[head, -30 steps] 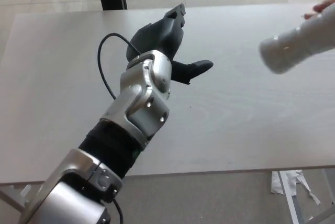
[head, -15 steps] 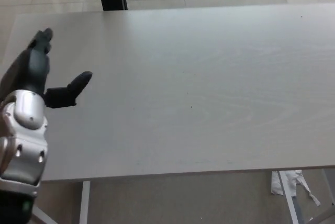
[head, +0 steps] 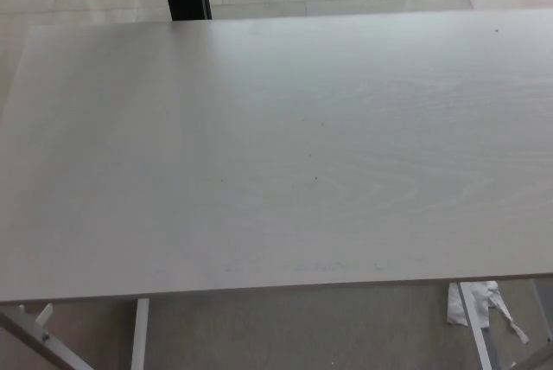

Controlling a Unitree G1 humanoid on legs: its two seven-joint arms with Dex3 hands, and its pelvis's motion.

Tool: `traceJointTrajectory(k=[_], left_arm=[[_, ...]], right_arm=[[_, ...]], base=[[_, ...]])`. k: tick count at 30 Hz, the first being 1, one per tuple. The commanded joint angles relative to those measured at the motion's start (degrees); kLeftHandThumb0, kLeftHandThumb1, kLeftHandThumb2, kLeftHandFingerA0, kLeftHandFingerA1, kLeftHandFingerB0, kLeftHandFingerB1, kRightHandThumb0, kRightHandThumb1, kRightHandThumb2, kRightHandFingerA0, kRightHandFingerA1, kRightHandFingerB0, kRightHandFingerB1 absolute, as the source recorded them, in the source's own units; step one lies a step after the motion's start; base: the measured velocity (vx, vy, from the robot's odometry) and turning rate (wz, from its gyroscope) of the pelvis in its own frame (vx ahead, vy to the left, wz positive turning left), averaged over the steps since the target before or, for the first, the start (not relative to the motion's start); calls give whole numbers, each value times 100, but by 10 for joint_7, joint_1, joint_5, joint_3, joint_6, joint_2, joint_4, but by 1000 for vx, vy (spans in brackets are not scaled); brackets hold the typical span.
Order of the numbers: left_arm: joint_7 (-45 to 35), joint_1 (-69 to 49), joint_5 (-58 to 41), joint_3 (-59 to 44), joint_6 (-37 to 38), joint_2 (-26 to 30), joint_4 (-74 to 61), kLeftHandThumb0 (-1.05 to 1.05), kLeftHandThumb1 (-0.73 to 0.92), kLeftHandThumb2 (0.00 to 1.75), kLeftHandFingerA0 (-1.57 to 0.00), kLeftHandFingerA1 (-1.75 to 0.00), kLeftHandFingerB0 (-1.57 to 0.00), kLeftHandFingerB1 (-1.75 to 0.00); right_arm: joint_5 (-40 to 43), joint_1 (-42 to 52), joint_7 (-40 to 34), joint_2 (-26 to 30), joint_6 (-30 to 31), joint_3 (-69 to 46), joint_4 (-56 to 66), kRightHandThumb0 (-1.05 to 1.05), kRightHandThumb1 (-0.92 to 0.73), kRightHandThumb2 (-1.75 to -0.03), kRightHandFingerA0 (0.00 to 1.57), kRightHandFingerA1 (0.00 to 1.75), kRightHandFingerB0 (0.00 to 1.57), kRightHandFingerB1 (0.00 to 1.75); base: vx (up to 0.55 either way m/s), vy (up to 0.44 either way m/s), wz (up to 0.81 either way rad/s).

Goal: Pick up a bottle and hand it

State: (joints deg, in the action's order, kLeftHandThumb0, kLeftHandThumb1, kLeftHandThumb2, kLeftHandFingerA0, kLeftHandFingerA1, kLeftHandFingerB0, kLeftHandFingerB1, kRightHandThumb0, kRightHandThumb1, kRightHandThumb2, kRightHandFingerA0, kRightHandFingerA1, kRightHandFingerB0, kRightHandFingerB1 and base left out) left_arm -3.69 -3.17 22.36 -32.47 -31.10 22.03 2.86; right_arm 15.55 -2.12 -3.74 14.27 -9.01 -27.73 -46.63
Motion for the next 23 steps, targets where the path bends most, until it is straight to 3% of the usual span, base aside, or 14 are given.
traceJointTrajectory(k=[1, 2, 3, 4, 6, 7, 8, 9, 10, 14, 15, 18, 23], left_arm=[[-56, -120, -210, -307, 109, 56, 74, -87, 61, 58, -5, -93, 0, -46], [-59, -117, -211, -288, 120, 48, 96, -81, 59, 57, -13, -85, 0, -50], [-86, -131, -188, -221, 132, 39, 125, -93, 49, 89, -29, -82, -1, -47], [-100, -138, -182, -200, 140, 36, 136, -93, 49, 89, -29, -82, -1, -47], [-120, -151, -179, -183, 128, 32, 130, -93, 48, 88, -33, -84, -4, -50], [-136, -151, -184, -173, 130, 35, 153, -86, 45, 86, -25, -79, -4, -54], [-158, -148, -195, -166, 124, 35, 173, -80, 55, 57, -36, -88, -7, -59], [-164, -143, -198, -162, 121, 37, 182, -80, 55, 57, -36, -88, -7, -59], [-176, -133, -203, -157, 118, 45, 220, -85, 44, 84, -37, -80, -10, -58], [-188, -132, -222, -160, 129, 47, 252, -87, 44, 85, -41, -84, -12, -60], [-197, -138, -237, -171, 129, 45, 247, -77, 53, 57, -44, -84, -20, -58], [-200, -142, -259, -186, 126, 43, 237, -76, 56, 57, -47, -80, -33, -52], [-200, -140, -277, -193, 134, 51, 249, -73, 56, 57, -53, -80, -38, -52]], right_arm=[[-6, 5, -14, 78, -47, -33, -76, -105, -40, -125, 157, 173, 26, 112], [-3, 3, -7, 79, -51, -34, -83, -105, -40, -125, 157, 171, 25, 111], [-5, 4, -7, 80, -50, -32, -84, -105, -40, -126, 157, 175, 24, 111], [-1, 4, -4, 80, -53, -34, -86, -105, -40, -126, 157, 175, 24, 111], [-9, 9, -5, 85, -48, -27, -85, -105, -40, -126, 157, 175, 23, 111], [-5, 7, 0, 89, -38, -27, -90, -105, -40, -126, 157, 175, 24, 113], [-7, 6, 5, 91, -38, -23, -94, -105, -40, -126, 157, 175, 22, 111], [-5, 5, 8, 92, -38, -24, -96, -105, -40, -126, 157, 175, 22, 111], [-9, 3, 7, 92, -44, -21, -103, -105, -40, -125, 157, 174, 23, 113], [-13, -1, 11, 97, -58, -15, -120, -105, -40, -125, 157, 173, 22, 113], [-7, 2, 12, 92, -54, -18, -108, -105, -39, -126, 157, 174, 23, 113], [-3, 2, 12, 89, -65, -22, -114, -105, -40, -126, 157, 175, 23, 112], [6, 6, 18, 84, -67, -31, -114, -105, -39, -125, 157, 174, 28, 115]], base=[[0, 0, 0], [0, 0, 0], [0, 0, 0], [0, 0, 0], [0, 0, 0], [0, 0, 0], [0, 0, 0], [0, 0, 0], [0, 0, 0], [0, 0, 0], [0, 0, 0], [0, 0, 0], [0, 0, 0]])
